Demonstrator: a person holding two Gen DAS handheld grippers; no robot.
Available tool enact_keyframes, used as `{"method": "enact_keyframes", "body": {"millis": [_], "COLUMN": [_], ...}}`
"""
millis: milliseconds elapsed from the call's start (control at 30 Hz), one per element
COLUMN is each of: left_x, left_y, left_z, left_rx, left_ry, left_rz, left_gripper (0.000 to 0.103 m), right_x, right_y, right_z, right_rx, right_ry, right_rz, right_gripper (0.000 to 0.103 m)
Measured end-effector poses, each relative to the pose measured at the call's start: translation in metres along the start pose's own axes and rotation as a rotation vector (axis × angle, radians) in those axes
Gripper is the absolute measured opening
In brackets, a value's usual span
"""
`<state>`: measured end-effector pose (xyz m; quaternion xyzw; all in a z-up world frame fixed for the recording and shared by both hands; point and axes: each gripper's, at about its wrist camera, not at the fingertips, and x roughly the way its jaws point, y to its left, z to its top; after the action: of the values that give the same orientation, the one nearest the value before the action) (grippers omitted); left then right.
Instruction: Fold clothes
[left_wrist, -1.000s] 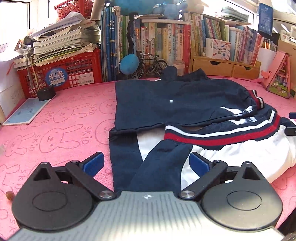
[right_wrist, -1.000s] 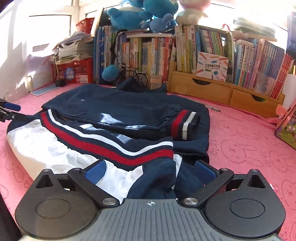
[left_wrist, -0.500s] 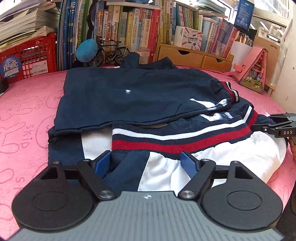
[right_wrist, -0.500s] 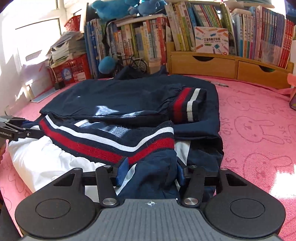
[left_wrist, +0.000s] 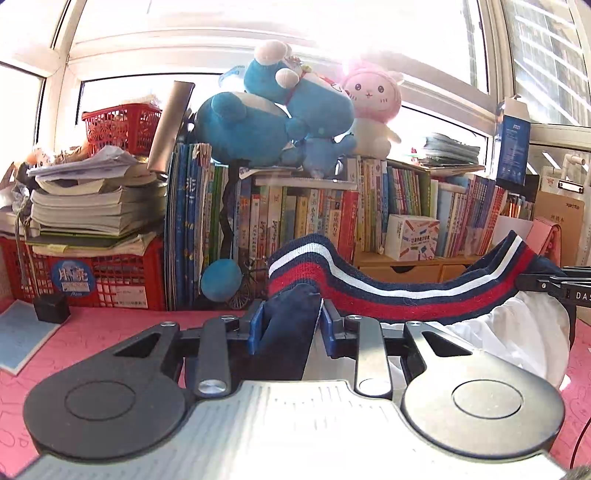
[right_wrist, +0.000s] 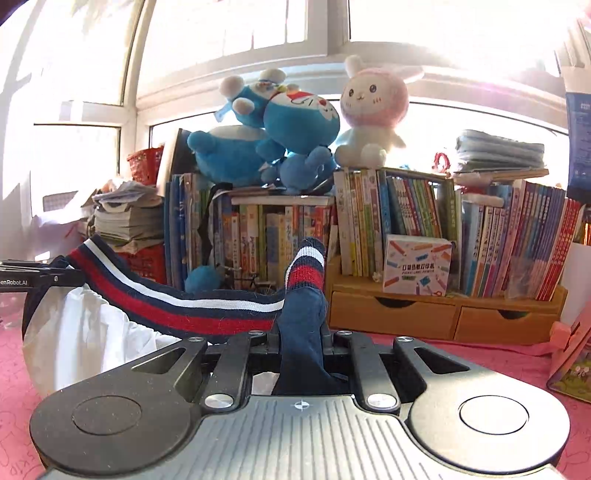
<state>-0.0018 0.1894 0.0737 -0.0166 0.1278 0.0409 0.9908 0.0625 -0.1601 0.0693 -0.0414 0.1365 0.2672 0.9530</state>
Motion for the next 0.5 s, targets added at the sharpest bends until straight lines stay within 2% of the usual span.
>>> {"method": "enact_keyframes", "body": {"millis": [67, 133, 267, 367, 500], "left_x": [0.036, 0.079, 0.153, 0.181, 0.195], "left_y": [-0.008, -0.008, 0.002, 0.004, 0.009], "left_z": [0.007, 0.002, -0.037, -0.07, -0.089], "left_rx": [0.036, 0.035, 0.002, 0.045, 0.058], "left_ry": [0.003, 0.071, 0.267, 0.353, 0.374], "left_rz": [0.041, 0.076, 0.124, 0.158, 0.155], "left_gripper": [0.033, 0.034, 0.035, 0.048, 0.063], "right_x": [0.035, 0.075, 0.165, 0.212, 0.234], "right_y": [-0.006, -0.013, -0.03, -0.037, -0.04], "right_z": [0.016, 0.02, -0.011, -0.047, -0.077], "right_rx": [0.003, 0.02, 0.057, 0.057, 0.047], "right_ry": [-0.024, 0.001, 0.177, 0.304, 0.357], "right_rz": [-0.048, -0.076, -0.107, -0.138, -0.153], "right_gripper": [0.016, 0.016, 0.016, 0.019, 0.026]}}
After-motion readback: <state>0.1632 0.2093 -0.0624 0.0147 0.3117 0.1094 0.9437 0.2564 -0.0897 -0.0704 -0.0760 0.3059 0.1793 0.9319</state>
